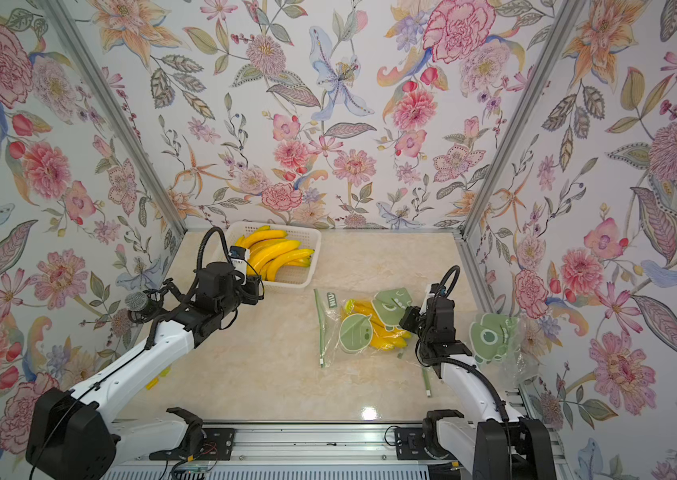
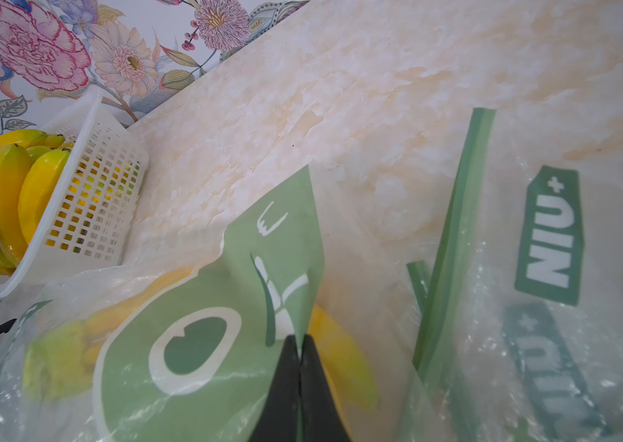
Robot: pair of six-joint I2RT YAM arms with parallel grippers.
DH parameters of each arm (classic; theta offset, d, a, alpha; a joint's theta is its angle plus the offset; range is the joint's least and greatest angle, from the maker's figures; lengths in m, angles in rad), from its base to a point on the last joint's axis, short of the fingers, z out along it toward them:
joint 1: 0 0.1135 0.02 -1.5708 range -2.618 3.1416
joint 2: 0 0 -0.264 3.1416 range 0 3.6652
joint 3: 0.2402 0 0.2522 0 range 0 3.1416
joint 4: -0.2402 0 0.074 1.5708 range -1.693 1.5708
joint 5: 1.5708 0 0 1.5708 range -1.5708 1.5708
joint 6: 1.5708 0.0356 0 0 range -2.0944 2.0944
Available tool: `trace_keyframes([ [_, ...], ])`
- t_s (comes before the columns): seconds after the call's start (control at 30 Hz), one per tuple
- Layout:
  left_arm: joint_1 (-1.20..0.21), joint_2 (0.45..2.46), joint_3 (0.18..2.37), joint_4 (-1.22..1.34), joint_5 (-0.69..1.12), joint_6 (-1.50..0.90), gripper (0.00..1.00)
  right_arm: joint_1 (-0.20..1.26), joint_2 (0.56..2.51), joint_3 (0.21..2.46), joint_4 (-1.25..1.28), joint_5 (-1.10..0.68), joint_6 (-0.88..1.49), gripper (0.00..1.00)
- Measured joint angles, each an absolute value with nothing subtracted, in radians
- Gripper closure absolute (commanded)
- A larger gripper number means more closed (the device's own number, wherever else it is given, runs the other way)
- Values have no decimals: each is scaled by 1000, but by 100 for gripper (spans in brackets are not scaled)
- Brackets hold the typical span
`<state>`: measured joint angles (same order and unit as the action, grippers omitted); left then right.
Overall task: Open the zip-top bag and take out the banana
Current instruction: Place the banana in the basket.
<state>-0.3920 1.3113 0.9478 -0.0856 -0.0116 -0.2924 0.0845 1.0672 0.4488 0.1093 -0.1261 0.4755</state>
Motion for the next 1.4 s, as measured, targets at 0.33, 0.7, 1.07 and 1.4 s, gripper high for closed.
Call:
trace_keyframes([
  [0.33, -290, 1715, 1247, -90, 73, -127, 78, 85, 1066, 441, 124, -150, 476, 100],
  [0.7, -229, 1813, 1262, -104, 41, -105, 42, 85, 1066, 441, 124, -150, 475, 100],
  [1.07, -256, 1555, 1082, -38, 27, -158, 45, 85, 1066, 441, 124, -150, 475, 100],
  [1.4, -534, 1289, 672, 175, 110, -208, 49, 85, 1076, 441, 122, -159, 456, 100],
])
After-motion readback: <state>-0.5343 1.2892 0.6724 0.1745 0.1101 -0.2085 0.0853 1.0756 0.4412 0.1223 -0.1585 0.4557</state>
